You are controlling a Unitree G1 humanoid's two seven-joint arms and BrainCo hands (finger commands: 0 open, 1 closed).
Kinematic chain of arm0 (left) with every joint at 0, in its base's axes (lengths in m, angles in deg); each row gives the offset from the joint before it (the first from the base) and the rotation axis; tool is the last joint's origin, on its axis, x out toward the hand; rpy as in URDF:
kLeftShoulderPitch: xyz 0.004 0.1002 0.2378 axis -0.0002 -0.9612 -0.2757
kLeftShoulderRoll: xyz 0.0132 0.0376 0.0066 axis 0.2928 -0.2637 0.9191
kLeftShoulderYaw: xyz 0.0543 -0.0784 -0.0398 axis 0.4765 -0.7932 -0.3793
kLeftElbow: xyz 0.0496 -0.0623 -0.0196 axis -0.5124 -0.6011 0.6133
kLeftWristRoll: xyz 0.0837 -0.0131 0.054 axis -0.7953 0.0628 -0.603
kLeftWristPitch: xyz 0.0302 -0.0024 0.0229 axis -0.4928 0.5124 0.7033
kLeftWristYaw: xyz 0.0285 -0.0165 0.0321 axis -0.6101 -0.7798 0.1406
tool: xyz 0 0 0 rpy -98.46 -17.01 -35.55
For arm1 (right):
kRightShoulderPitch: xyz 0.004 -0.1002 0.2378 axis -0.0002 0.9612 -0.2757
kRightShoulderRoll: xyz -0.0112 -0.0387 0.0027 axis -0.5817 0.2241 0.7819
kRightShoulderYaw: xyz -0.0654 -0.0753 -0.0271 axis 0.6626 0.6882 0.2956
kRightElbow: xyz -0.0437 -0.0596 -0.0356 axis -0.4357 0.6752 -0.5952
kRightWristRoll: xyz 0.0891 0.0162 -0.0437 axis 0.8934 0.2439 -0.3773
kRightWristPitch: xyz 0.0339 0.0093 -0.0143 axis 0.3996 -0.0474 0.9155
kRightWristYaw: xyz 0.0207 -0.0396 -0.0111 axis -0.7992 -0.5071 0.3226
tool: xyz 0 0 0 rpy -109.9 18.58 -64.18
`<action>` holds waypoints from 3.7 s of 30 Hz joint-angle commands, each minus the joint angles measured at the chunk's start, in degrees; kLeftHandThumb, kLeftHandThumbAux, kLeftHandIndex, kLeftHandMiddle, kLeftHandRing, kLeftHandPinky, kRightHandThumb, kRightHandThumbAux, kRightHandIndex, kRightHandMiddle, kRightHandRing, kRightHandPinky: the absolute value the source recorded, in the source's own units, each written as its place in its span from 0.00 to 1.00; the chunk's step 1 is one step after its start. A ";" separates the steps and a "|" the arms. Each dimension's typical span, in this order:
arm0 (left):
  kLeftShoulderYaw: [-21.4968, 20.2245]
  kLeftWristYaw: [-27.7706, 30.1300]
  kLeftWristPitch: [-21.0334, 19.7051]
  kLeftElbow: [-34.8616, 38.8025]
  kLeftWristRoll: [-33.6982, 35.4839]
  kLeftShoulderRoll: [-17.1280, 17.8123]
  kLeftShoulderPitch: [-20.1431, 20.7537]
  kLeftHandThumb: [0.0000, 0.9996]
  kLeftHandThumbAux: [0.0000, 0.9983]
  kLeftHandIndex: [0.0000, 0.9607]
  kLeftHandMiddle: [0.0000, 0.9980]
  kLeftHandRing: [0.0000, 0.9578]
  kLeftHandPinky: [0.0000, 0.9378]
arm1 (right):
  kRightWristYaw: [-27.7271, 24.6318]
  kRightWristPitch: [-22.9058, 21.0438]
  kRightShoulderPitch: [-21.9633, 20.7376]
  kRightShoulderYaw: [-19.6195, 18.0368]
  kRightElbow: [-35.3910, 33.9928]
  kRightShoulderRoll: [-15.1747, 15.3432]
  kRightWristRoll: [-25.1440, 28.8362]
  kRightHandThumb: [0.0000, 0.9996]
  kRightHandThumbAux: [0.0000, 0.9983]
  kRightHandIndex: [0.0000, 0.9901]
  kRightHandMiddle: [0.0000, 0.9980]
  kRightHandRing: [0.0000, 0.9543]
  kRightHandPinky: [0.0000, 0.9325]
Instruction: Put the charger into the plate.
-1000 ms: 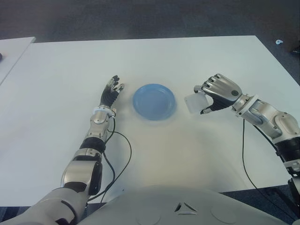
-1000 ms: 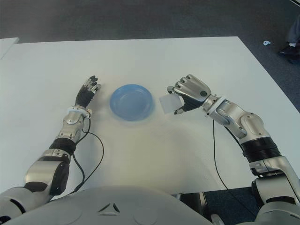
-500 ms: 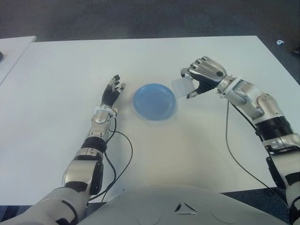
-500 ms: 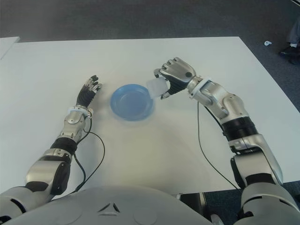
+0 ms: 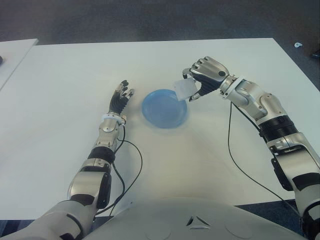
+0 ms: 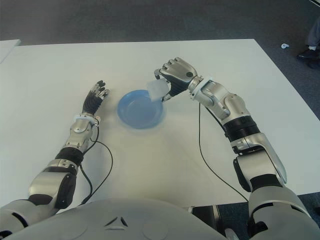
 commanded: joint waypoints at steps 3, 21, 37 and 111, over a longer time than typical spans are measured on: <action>1.62 0.56 -1.92 -0.26 -1.19 -2.24 -2.41 0.00 0.51 0.06 0.09 0.07 0.06 | 1.36 -0.81 -2.75 2.23 6.58 -4.28 0.67 0.75 0.71 0.45 0.87 0.90 0.89; 1.66 0.37 -2.74 2.59 -1.43 -3.59 -4.04 0.00 0.50 0.05 0.08 0.07 0.06 | 4.97 -0.98 -5.57 4.60 16.09 -9.09 1.13 0.75 0.71 0.45 0.87 0.89 0.87; 1.88 -0.06 -4.06 4.94 -1.74 -4.29 -5.07 0.00 0.50 0.05 0.08 0.07 0.05 | 7.94 0.69 -6.77 5.71 23.38 -11.34 2.94 0.74 0.71 0.45 0.85 0.88 0.88; 2.86 0.79 -4.51 1.40 -2.57 -1.32 -3.09 0.00 0.49 0.10 0.07 0.04 0.04 | 5.21 -0.41 5.63 -11.75 17.76 -10.45 29.63 0.10 0.36 0.00 0.00 0.00 0.00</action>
